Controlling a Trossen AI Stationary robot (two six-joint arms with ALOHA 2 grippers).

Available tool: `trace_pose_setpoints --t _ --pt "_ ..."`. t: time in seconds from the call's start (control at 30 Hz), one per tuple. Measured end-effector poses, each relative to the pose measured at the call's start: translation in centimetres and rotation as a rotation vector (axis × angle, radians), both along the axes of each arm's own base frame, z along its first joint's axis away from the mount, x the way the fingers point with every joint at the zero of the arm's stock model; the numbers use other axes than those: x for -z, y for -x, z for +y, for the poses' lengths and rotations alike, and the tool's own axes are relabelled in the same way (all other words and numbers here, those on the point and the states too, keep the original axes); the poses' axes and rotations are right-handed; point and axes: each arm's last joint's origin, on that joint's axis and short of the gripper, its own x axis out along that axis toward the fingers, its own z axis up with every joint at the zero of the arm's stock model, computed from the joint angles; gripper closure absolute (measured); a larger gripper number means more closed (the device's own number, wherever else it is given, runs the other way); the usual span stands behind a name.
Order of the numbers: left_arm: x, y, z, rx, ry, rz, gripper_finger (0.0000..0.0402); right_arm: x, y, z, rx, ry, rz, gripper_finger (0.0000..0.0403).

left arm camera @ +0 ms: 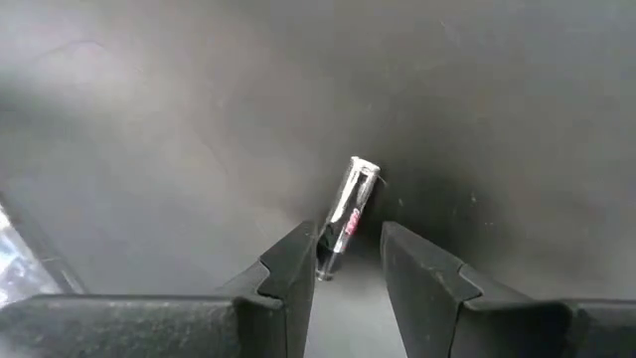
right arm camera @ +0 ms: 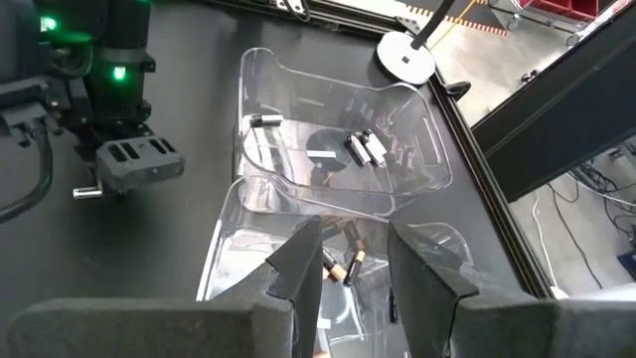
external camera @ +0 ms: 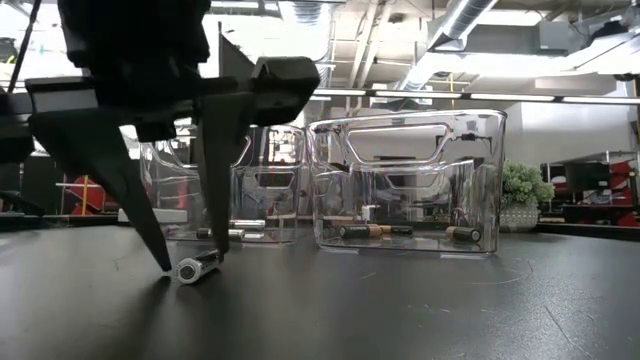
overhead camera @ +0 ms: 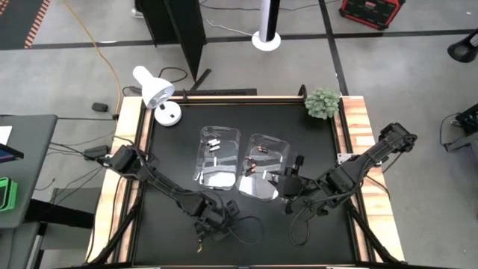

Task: Sort batteries
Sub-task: Put the white battery into the left transparent bin

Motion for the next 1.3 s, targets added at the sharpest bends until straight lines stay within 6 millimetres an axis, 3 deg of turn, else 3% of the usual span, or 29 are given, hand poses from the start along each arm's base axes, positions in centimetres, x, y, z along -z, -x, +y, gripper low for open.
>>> trace_pose_setpoints --t 0.37,0.67,1.0,1.3 --pt "0.1 -0.4 0.8 -0.039 0.089 0.050 0.0293 0.0 0.0 0.0 -0.001 0.002 0.003 0.0271" --pt "0.2 -0.1 0.9 -0.098 0.119 0.104 0.0332 0.0 0.0 0.0 -0.002 0.005 0.004 0.0271" --pt "2.9 -0.3 0.7 -0.250 0.155 0.212 0.0334 0.0 0.0 0.0 -0.002 0.002 0.002 0.0271" --pt "3.2 -0.4 1.1 -0.323 0.173 0.235 0.0366 0.0 0.0 0.0 -0.001 0.001 0.000 0.0271"
